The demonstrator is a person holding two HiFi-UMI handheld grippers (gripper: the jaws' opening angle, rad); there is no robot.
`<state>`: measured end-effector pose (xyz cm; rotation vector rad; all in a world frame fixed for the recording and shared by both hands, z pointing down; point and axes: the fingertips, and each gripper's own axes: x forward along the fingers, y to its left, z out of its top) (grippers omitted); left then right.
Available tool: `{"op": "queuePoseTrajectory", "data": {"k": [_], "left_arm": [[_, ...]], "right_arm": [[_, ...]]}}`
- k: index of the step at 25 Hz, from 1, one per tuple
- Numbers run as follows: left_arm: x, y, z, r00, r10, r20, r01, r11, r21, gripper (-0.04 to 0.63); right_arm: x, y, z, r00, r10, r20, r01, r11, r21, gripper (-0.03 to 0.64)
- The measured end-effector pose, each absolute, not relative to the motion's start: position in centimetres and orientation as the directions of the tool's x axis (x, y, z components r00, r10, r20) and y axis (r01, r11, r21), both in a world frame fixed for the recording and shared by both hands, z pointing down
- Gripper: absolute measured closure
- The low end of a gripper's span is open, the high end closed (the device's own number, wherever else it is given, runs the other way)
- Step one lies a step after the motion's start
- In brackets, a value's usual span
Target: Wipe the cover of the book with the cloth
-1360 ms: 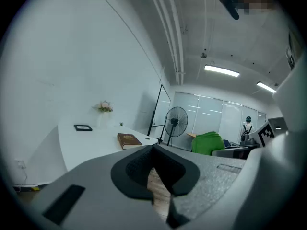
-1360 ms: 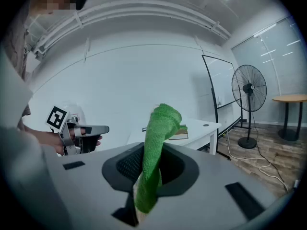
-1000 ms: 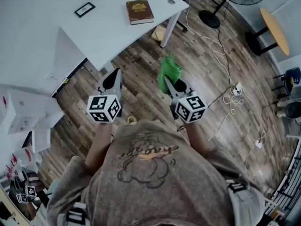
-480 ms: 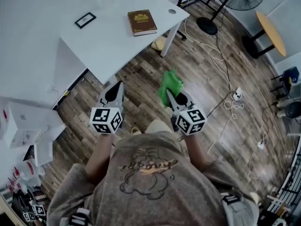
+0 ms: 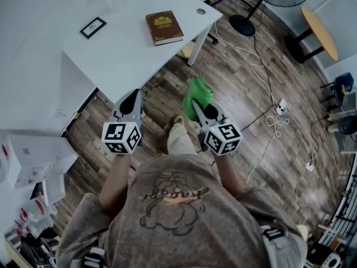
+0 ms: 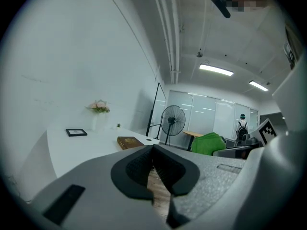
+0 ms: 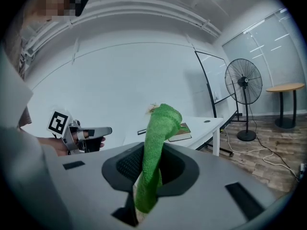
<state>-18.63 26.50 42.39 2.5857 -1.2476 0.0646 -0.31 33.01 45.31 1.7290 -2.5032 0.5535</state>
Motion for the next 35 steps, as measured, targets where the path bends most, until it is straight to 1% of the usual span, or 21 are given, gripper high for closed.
{"op": "queuePoseTrajectory", "data": {"k": [8, 17, 22, 29, 35], "left_arm": [[-16.1, 18.5, 42.4, 0.611, -0.772, 0.174, -0.788, -0.573, 0.226, 0.592], [-10.5, 9.0, 40.8, 0.592, -0.786, 0.177, -0.803, -0.558, 0.207, 0.592], [-9.0, 4.7, 40.4, 0.557, -0.811, 0.177, -0.828, -0.527, 0.193, 0.592], [-10.0, 0.6, 42.1, 0.524, -0.822, 0.223, -0.850, -0.490, 0.193, 0.592], [-10.4, -4.7, 42.9, 0.536, -0.811, 0.234, -0.843, -0.498, 0.205, 0.592]], "right_arm": [[2.3, 24.7, 45.4, -0.403, -0.879, 0.256, -0.903, 0.336, -0.269, 0.549], [7.1, 14.2, 44.3, -0.480, -0.840, 0.251, -0.864, 0.405, -0.298, 0.549], [9.5, 9.5, 45.0, -0.520, -0.810, 0.273, -0.844, 0.437, -0.310, 0.549], [8.7, 4.3, 46.7, -0.564, -0.768, 0.304, -0.818, 0.470, -0.330, 0.549], [6.3, -1.1, 46.9, -0.588, -0.750, 0.302, -0.803, 0.494, -0.335, 0.549]]}}
